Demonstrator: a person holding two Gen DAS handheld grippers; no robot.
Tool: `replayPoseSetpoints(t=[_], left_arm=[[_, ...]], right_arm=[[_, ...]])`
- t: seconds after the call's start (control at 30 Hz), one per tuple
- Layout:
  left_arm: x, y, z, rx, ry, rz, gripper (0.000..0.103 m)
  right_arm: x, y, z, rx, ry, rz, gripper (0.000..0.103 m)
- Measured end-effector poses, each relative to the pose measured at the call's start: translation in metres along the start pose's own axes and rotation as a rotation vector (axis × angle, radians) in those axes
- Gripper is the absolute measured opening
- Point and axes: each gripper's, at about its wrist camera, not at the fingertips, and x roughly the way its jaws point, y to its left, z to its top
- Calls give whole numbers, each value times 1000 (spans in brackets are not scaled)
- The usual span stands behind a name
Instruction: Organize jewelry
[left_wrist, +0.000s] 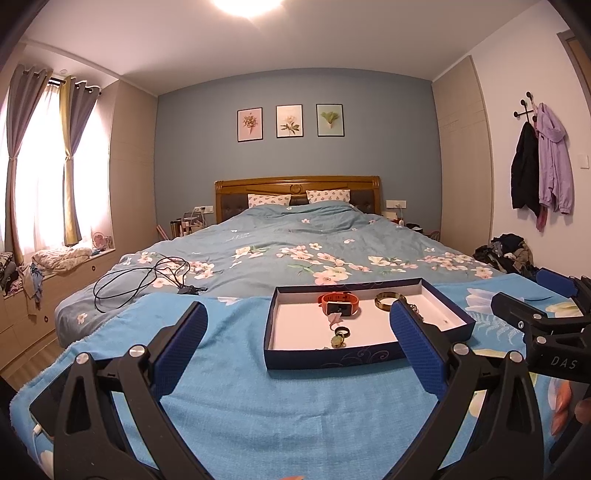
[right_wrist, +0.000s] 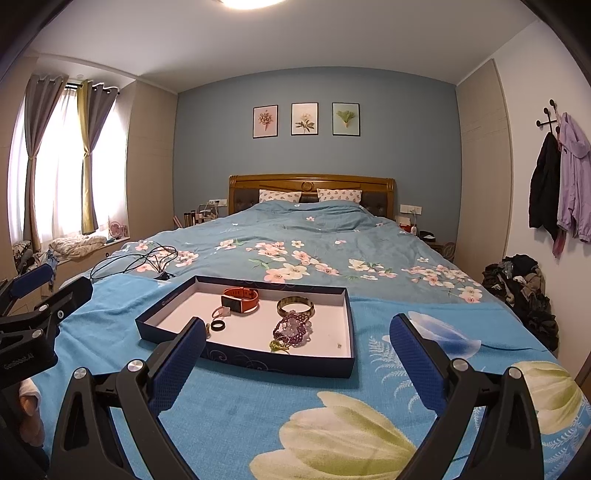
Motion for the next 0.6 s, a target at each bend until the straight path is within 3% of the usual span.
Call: replayPoseSetpoints(t=[0.6], left_arm=[[4,4,-1,-10,16,5,97]], right_arm=[[4,0,3,9,12,10,96]])
